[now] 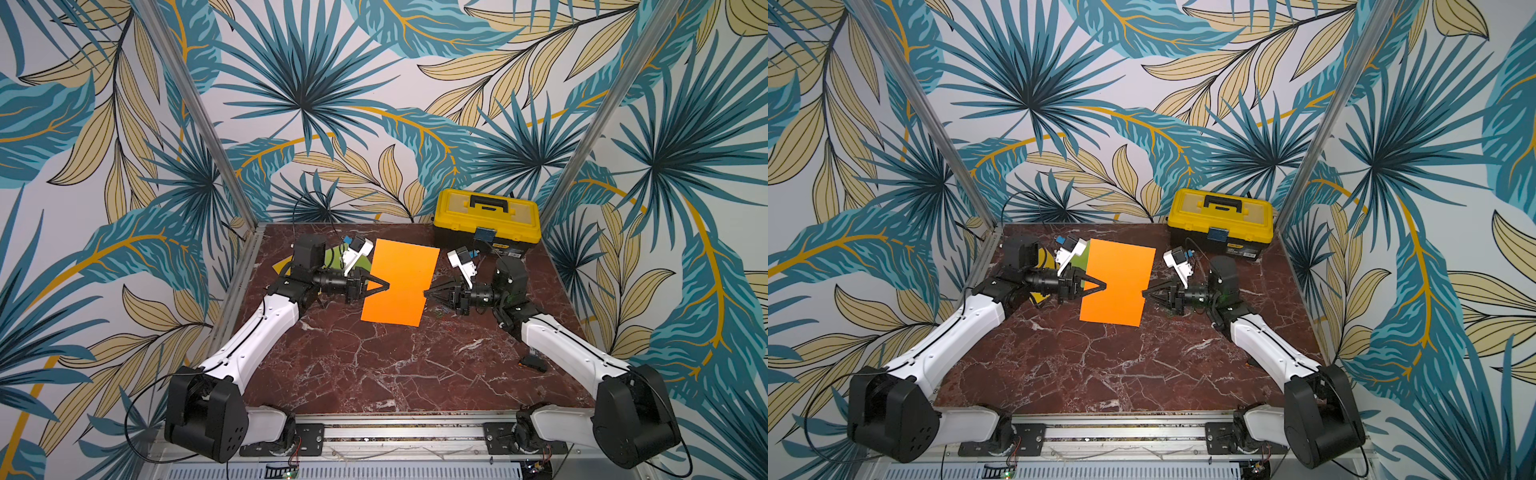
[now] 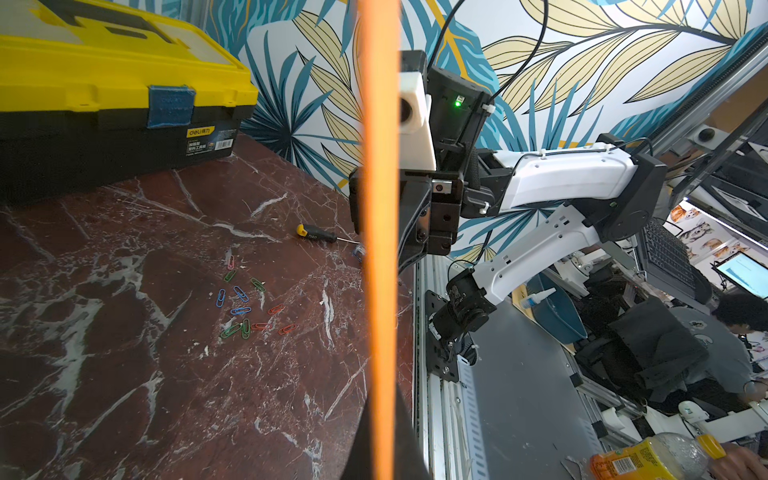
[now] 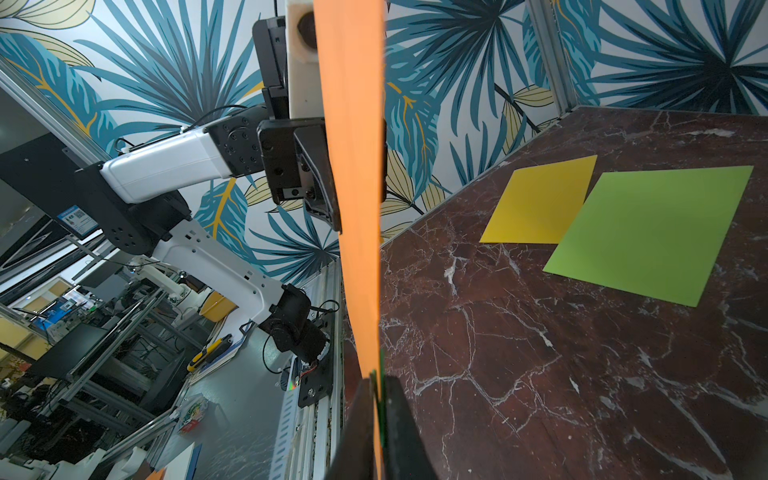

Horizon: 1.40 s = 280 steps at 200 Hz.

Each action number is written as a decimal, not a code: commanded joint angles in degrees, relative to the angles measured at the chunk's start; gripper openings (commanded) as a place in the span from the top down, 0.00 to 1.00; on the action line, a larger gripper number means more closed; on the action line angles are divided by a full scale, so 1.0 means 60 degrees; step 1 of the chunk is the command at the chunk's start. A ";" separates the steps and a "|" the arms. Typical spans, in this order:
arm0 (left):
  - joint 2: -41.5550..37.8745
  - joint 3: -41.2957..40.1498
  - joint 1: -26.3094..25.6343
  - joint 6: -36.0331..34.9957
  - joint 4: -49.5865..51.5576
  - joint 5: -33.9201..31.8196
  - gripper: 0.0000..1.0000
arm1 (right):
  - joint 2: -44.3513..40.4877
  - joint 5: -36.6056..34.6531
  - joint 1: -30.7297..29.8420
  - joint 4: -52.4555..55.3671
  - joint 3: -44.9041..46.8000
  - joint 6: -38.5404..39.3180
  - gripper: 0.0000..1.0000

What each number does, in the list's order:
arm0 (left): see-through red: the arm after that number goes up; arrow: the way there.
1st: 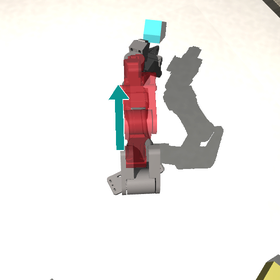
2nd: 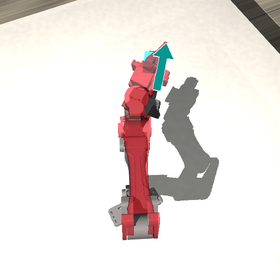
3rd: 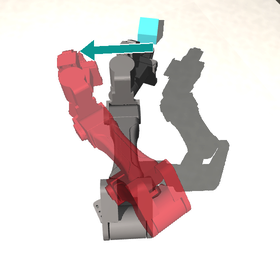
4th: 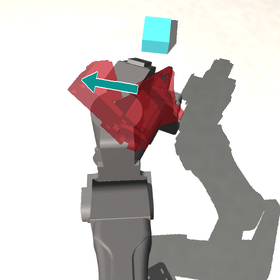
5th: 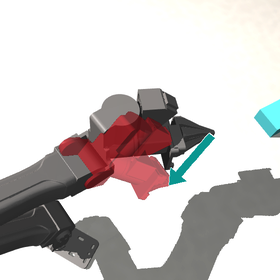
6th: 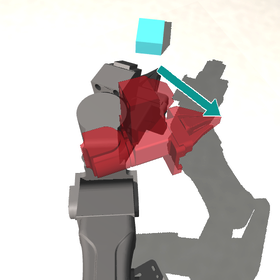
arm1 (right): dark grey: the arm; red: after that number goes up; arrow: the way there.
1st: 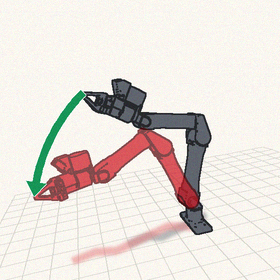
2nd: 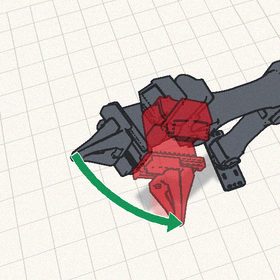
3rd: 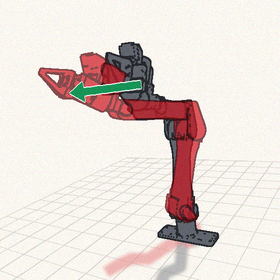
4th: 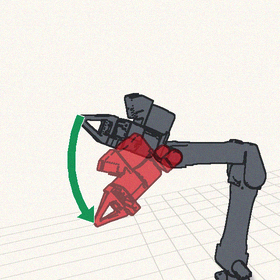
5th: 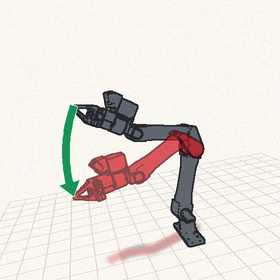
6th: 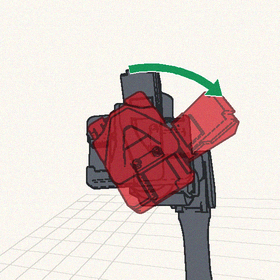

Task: Unclip the paperclips from the documents
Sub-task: Remove the paper clip from the document.

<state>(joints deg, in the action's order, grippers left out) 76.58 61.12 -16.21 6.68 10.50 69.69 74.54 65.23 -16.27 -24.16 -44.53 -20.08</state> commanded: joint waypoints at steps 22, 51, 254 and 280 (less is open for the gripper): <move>-0.0275 -0.0125 0.0117 -0.0146 -0.0034 0.0045 1.00 | -0.0185 0.0115 0.0017 -0.0089 0.0035 0.0034 0.93; -0.0311 -0.0153 0.0129 -0.0154 -0.0034 0.0023 1.00 | -0.0178 0.0086 0.0024 -0.0049 0.0010 0.0045 0.95; -0.0560 -0.0198 0.0262 -0.0233 -0.0029 -0.0122 1.00 | -0.0152 -0.0031 0.0017 0.0797 -0.0181 0.0533 0.95; -0.0560 -0.0182 0.0270 -0.0233 -0.0033 -0.0116 1.00 | -0.0148 -0.0069 0.0019 0.0987 -0.0246 0.0643 0.95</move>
<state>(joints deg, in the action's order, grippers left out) 75.05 60.18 -16.01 6.13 10.59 69.21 74.54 65.19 -16.51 -21.08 -45.43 -17.54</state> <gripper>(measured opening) 0.048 0.049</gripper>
